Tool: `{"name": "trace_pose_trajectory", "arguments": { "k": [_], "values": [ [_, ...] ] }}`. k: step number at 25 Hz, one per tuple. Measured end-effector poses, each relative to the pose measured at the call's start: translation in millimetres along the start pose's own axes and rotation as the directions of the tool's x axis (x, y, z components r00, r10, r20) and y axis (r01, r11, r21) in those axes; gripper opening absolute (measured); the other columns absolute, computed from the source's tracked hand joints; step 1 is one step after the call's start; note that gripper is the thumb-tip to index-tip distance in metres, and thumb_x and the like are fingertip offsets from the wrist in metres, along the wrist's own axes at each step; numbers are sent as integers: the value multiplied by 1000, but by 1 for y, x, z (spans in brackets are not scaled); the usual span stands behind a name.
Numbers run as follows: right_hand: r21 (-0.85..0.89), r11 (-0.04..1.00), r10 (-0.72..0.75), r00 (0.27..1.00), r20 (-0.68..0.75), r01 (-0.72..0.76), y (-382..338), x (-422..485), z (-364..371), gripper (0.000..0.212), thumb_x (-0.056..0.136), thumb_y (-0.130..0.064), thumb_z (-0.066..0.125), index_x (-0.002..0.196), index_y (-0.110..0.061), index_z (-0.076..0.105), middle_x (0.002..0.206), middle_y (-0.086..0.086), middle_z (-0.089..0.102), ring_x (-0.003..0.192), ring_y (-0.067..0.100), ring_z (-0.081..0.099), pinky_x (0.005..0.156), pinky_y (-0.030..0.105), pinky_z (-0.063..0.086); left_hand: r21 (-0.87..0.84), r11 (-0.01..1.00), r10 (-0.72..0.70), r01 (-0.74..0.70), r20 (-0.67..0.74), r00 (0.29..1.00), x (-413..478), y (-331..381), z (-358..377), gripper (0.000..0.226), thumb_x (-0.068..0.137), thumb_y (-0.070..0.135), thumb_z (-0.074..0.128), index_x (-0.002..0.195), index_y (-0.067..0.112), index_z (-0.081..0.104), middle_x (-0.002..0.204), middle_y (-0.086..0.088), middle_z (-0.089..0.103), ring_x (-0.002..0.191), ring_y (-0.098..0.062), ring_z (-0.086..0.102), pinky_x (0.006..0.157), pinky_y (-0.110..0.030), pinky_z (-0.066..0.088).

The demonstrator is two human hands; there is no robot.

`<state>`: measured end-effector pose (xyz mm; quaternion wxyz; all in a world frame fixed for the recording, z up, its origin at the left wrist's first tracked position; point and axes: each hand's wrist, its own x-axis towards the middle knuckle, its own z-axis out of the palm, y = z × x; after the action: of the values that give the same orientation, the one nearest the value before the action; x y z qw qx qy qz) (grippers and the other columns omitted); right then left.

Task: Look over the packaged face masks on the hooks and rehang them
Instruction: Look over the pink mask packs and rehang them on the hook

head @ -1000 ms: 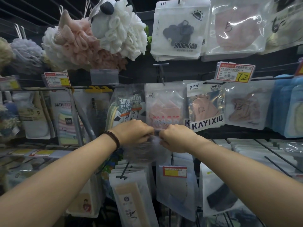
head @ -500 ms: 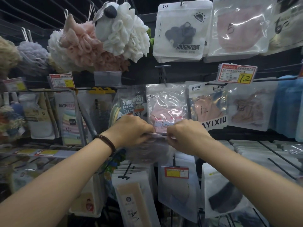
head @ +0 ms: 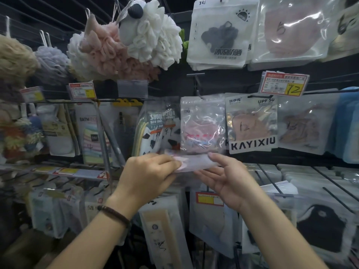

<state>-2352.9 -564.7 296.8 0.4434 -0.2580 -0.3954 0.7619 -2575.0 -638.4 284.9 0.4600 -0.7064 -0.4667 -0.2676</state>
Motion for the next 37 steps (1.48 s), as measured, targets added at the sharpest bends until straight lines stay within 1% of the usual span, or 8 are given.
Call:
{"name": "trace_pose_trajectory", "arguments": {
  "k": [5, 9, 14, 17, 20, 27, 33, 37],
  "values": [
    [-156, 984, -93, 996, -2, 92, 13, -1, -7, 18, 104, 8, 55, 108, 12, 72, 93, 25, 81, 66, 29, 78, 54, 30, 65, 15, 997, -76, 76, 22, 997, -23, 31, -11, 17, 90, 27, 74, 104, 28, 82, 103, 12, 79, 79, -21, 74, 57, -37, 58],
    [-390, 905, -160, 985, 66, 173, 6, -4, -14, 25, 102, 12, 56, 109, -1, 76, 74, 10, 79, 53, 17, 70, 48, 32, 61, -270, 922, -203, 278, 276, 940, -31, 33, -26, 46, 88, 61, 72, 125, 35, 77, 126, 21, 70, 113, -4, 66, 102, -34, 50],
    [-581, 768, -182, 962, 205, 270, -21, 5, -15, 26, 99, 11, 66, 111, -11, 73, 84, 23, 64, 58, 22, 58, 54, 40, 56, -428, 438, -641, 790, 467, 609, -1, 4, -11, 70, 90, 68, 71, 149, 35, 53, 141, 21, 54, 123, 3, 56, 106, -26, 45],
    [-580, 751, -153, 938, 311, 315, -33, 12, -12, 28, 99, 8, 68, 122, -6, 73, 87, 29, 72, 58, 24, 63, 50, 39, 58, -587, 39, -635, 809, 610, 473, 6, -7, 6, 68, 87, 68, 72, 139, 26, 61, 136, -3, 70, 118, -11, 70, 108, -38, 56],
    [-619, 704, -168, 929, 330, 347, -43, 21, -7, 33, 99, 4, 70, 131, -3, 69, 86, 20, 79, 56, 20, 67, 49, 35, 55, -674, -251, -566, 695, 685, 459, 3, -11, 11, 39, 105, 34, 61, 127, 2, 70, 125, -31, 72, 106, -35, 72, 99, -48, 57],
    [-568, 749, -293, 939, 178, 341, -47, 41, 5, 42, 93, -11, 84, 130, -11, 65, 96, 11, 84, 68, 16, 76, 63, 38, 58, -721, -217, -665, 658, 603, 442, 17, 7, 15, 27, 114, 23, 48, 110, 6, 69, 92, -10, 80, 80, -23, 75, 79, -41, 61],
    [-556, 728, -434, 897, 78, 401, -11, 27, -13, 14, 92, -24, 84, 104, -19, 78, 100, 4, 81, 90, 21, 78, 72, 32, 66, -787, -360, -847, 500, 500, 178, 27, 24, 34, 27, 115, 26, 47, 99, 12, 64, 89, -11, 72, 79, -22, 73, 80, -43, 60],
    [-52, 896, -442, 876, -194, 440, 18, 26, -11, 38, 85, -6, 89, 118, -12, 72, 93, 5, 84, 98, 35, 81, 88, 51, 67, -813, -427, -885, 396, 466, 2, 38, 48, 55, 27, 116, 29, 45, 128, 13, 64, 125, -12, 72, 112, -25, 73, 102, -48, 60]
  ]
}}
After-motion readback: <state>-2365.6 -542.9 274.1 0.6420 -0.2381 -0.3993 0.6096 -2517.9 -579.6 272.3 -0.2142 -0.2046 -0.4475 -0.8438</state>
